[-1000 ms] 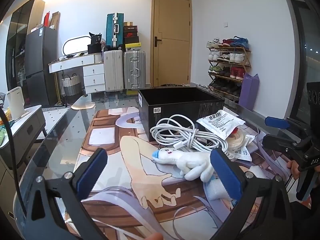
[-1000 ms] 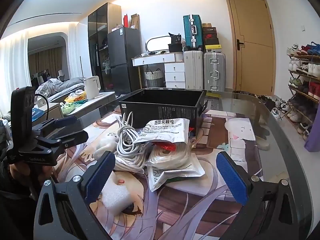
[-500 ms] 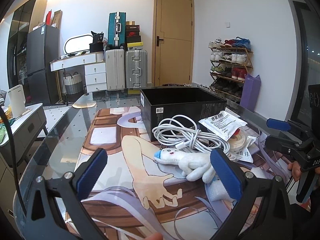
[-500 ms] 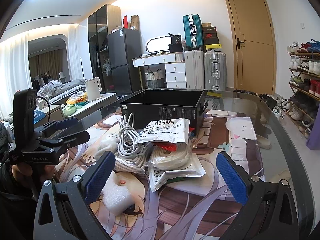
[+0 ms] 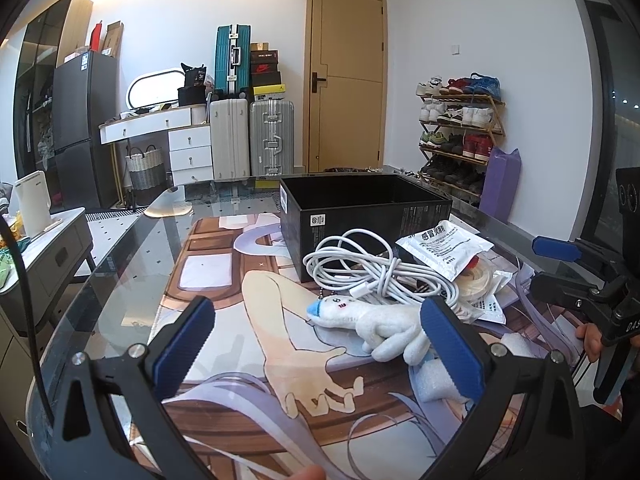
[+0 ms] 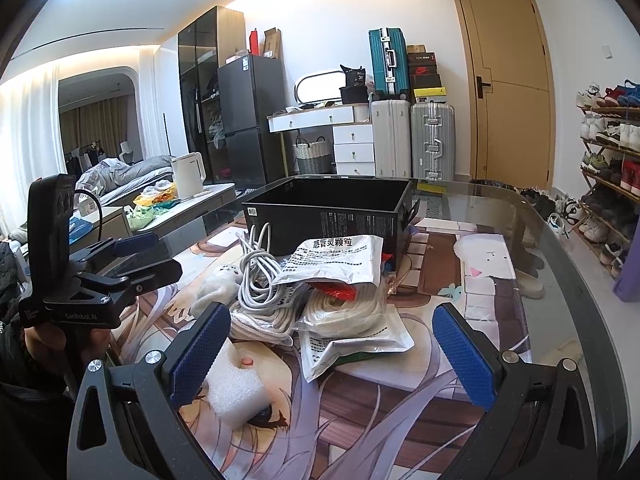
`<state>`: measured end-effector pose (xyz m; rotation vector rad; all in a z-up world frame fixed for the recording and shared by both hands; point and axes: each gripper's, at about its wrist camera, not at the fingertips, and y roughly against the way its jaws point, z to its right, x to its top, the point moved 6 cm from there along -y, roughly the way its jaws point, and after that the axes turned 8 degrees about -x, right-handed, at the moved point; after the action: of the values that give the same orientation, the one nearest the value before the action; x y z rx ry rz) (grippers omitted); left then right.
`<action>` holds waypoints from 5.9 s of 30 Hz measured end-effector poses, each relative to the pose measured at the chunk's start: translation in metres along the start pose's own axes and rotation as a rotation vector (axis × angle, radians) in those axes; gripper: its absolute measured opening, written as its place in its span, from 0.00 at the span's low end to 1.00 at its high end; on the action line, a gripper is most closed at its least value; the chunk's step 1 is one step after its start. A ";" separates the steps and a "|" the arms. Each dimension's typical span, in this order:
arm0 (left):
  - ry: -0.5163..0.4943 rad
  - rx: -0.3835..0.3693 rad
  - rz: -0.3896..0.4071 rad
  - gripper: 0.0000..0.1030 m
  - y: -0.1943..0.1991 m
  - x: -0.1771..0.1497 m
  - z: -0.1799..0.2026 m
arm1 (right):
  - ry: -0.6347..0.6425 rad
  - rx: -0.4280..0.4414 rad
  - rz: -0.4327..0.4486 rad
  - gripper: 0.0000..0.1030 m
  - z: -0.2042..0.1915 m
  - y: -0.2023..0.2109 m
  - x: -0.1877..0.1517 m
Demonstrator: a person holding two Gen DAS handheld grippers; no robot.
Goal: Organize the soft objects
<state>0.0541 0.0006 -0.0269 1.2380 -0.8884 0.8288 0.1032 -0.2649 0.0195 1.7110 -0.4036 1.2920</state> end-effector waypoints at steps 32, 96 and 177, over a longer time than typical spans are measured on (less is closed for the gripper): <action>0.005 -0.008 0.013 1.00 0.001 0.004 -0.001 | -0.002 0.001 0.000 1.00 0.003 0.000 0.000; -0.095 -0.116 -0.089 1.00 -0.017 0.036 0.011 | 0.065 -0.118 -0.188 1.00 0.001 -0.040 0.037; -0.145 -0.182 -0.255 1.00 -0.037 0.006 0.022 | -0.003 -0.055 -0.217 0.61 0.008 -0.046 0.033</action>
<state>0.0872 -0.0256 -0.0342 1.2306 -0.8791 0.4495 0.1535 -0.2398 0.0266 1.6610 -0.2451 1.1120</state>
